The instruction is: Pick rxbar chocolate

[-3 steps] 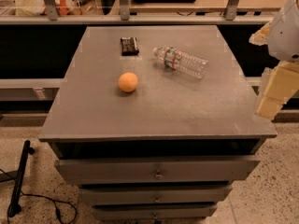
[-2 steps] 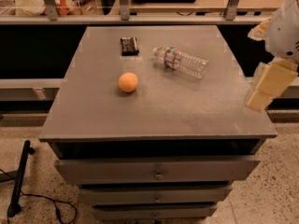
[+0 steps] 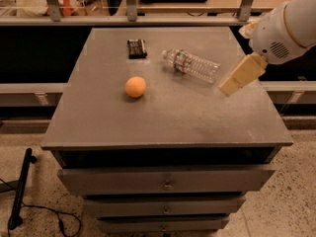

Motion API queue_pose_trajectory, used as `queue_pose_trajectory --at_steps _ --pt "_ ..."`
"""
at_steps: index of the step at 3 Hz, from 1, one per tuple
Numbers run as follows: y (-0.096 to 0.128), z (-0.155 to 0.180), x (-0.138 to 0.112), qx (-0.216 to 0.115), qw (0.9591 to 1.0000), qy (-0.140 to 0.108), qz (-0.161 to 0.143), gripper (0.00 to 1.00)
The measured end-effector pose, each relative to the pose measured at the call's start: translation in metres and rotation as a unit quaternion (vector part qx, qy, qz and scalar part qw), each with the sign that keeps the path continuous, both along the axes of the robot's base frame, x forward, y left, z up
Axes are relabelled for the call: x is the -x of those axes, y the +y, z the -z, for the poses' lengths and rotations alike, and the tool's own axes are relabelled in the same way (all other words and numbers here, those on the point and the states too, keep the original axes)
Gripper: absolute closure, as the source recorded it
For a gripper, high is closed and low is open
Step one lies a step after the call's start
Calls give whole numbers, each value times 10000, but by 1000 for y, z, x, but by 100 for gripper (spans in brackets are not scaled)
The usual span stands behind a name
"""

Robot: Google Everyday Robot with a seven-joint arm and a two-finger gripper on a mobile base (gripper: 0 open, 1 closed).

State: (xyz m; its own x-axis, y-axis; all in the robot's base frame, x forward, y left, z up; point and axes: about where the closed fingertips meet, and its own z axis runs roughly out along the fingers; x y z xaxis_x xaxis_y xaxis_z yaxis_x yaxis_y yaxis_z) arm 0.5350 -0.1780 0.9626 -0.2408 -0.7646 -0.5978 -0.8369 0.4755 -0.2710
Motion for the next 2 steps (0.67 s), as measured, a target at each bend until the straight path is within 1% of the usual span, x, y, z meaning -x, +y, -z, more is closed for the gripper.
queue_pose_trajectory --at_steps 1,2 --pt "21 14 -37 -280 9994 -168 82 0" --pt "76 16 -94 -462 9980 -419 -37 0"
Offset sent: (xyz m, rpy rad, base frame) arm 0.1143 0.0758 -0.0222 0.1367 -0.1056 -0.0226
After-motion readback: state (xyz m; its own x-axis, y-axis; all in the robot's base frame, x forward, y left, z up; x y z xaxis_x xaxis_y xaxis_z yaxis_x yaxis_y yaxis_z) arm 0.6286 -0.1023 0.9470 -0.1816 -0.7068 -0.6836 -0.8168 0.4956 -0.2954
